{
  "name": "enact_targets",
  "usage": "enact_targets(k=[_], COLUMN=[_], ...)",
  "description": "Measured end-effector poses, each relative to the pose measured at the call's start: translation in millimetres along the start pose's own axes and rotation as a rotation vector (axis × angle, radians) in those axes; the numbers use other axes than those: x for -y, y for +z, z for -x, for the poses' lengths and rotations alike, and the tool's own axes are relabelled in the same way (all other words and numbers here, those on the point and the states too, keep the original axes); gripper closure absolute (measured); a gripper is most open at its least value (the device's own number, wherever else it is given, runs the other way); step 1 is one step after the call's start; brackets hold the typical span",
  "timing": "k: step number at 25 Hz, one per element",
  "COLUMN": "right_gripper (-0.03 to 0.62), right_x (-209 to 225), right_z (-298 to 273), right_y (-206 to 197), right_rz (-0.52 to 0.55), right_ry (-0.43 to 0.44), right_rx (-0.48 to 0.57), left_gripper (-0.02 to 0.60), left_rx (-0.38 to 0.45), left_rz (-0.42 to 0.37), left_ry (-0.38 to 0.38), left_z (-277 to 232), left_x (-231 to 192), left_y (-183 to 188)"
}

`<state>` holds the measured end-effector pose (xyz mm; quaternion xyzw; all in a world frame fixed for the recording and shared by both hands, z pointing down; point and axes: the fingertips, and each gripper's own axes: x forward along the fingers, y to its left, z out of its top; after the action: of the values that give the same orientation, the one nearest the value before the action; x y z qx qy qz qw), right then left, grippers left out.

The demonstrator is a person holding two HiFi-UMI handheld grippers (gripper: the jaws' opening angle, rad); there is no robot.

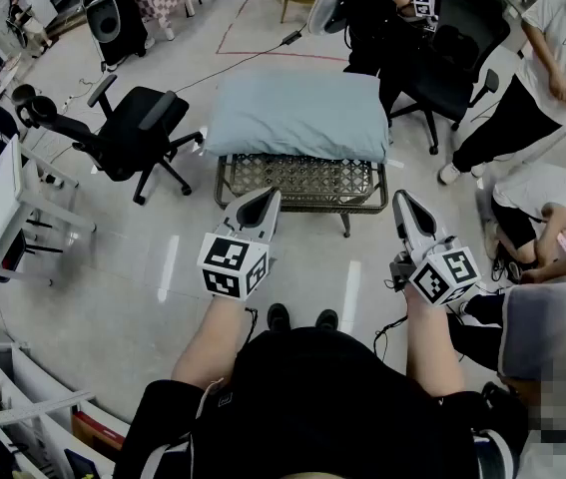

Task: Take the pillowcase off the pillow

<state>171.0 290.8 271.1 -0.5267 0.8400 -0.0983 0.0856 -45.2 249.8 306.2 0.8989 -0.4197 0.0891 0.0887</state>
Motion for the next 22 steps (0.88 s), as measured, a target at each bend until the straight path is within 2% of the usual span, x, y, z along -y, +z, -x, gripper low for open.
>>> enact_targets(k=[11,22], right_gripper=[0.586,0.582], right_x=[-15.9,-31.1], right_z=[-18.7,-32.2], right_y=[-10.4,-43.1], right_rz=[0.003,-0.035], right_ry=[-0.011,-0.120], right_rx=[-0.025,-0.069], left_gripper=[0.581,0.581], left_rx=[-0.010,-0.038], left_rz=[0.002,-0.028], left_ry=[-0.014,-0.113], left_z=[12.1,12.5], left_x=[-18.4,-45.4], left_y=[-4.7,-15.8])
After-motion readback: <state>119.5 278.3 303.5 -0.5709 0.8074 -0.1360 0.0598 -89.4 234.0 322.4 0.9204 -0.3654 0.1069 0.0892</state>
